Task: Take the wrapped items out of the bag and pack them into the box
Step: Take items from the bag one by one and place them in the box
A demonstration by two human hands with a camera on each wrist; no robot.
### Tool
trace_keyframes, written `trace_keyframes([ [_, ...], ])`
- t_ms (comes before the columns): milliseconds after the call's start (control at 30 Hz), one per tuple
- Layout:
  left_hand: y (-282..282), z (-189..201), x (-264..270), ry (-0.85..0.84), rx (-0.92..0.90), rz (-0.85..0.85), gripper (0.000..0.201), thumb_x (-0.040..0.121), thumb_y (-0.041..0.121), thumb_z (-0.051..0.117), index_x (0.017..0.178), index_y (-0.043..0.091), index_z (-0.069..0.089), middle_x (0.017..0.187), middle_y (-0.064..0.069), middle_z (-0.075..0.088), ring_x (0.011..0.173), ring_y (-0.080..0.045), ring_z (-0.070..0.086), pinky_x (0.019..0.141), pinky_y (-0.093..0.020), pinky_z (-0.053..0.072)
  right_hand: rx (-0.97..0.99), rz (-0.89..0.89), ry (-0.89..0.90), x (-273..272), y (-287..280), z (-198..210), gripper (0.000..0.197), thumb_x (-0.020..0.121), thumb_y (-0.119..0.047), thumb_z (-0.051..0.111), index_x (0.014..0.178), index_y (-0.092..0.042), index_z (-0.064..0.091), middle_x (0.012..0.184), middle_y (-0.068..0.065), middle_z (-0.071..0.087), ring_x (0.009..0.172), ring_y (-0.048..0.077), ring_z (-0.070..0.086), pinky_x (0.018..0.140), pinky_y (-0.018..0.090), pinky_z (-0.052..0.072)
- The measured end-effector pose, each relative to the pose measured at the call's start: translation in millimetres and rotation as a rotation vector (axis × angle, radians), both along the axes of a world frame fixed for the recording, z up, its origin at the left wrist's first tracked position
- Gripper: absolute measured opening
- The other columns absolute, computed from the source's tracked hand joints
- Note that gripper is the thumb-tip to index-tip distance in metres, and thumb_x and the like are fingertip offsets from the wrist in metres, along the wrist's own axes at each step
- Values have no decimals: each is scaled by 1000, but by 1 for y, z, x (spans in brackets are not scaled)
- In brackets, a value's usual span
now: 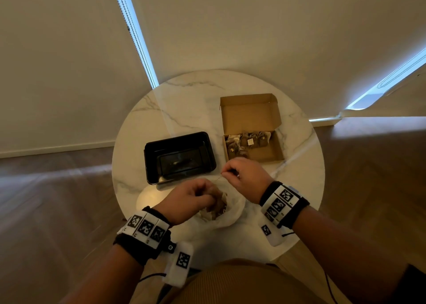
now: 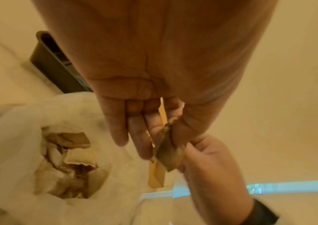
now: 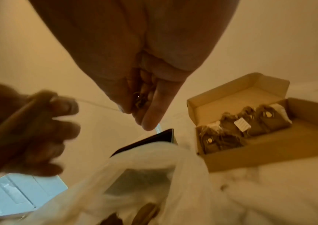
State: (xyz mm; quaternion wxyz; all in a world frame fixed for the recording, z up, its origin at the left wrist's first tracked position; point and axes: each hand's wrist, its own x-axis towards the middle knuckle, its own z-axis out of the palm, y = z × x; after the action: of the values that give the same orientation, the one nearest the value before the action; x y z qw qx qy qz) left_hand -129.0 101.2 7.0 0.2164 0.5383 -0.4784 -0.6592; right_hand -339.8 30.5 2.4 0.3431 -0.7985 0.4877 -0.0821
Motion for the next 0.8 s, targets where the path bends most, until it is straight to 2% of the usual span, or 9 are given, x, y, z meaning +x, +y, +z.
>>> trace_keyframes([
  [133,-7,-4,4,52,-36,310,15,93,6,71,104,14,76,101,-9,78,96,-27,74,88,-40,61,63,23,-1,8,20,-7,10,99,-30,60,99,-26,70,87,-13,60,80,4,53,76,22,43],
  [267,-12,-6,4,98,-3,488,11,93,9,72,103,10,75,102,-10,78,95,-21,72,89,-38,58,86,39,-61,15,36,1,18,99,-27,61,112,-24,73,104,-9,70,90,2,57,81,11,43],
  [333,-12,-4,3,142,33,536,9,94,8,71,103,7,73,101,-13,78,92,-22,73,84,-35,60,117,45,-79,17,39,5,20,97,-25,62,114,-26,74,109,-9,71,95,3,63,86,14,49],
  [400,-12,-4,3,138,37,557,9,94,9,71,102,5,72,99,-17,78,89,-25,73,80,-34,62,177,21,-105,19,40,6,22,96,-19,63,113,-25,74,107,-10,73,94,1,66,86,14,52],
  [467,-12,-9,2,64,-7,576,7,92,9,74,99,7,73,95,-15,78,87,-27,73,81,-38,62,319,-76,-225,20,41,6,22,96,-11,62,112,-20,74,101,-7,76,90,1,72,83,18,57],
  [533,-12,-13,0,-22,-96,588,5,89,8,77,92,11,73,87,-9,79,83,-25,75,79,-39,63,473,-194,-368,22,41,11,17,96,-5,64,106,-16,72,94,3,78,86,11,76,77,28,62],
  [600,-10,-17,-1,-109,-177,557,11,86,6,79,91,13,72,85,-4,79,81,-19,76,78,-36,62,552,-268,-447,24,38,18,11,95,-4,67,102,-12,70,88,9,78,82,20,77,72,32,63],
  [700,-3,-18,-1,-234,-234,441,16,85,17,82,93,24,70,87,5,77,79,-7,74,75,-26,62,594,-323,-515,26,31,23,11,93,-2,69,104,-6,68,84,13,76,78,26,77,67,32,62],
  [800,2,-15,-2,-250,-251,381,20,85,22,82,98,29,67,89,7,76,80,-3,72,74,-25,62,557,-338,-543,27,26,20,14,91,-1,71,104,-3,67,83,16,75,75,28,76,62,29,61],
])
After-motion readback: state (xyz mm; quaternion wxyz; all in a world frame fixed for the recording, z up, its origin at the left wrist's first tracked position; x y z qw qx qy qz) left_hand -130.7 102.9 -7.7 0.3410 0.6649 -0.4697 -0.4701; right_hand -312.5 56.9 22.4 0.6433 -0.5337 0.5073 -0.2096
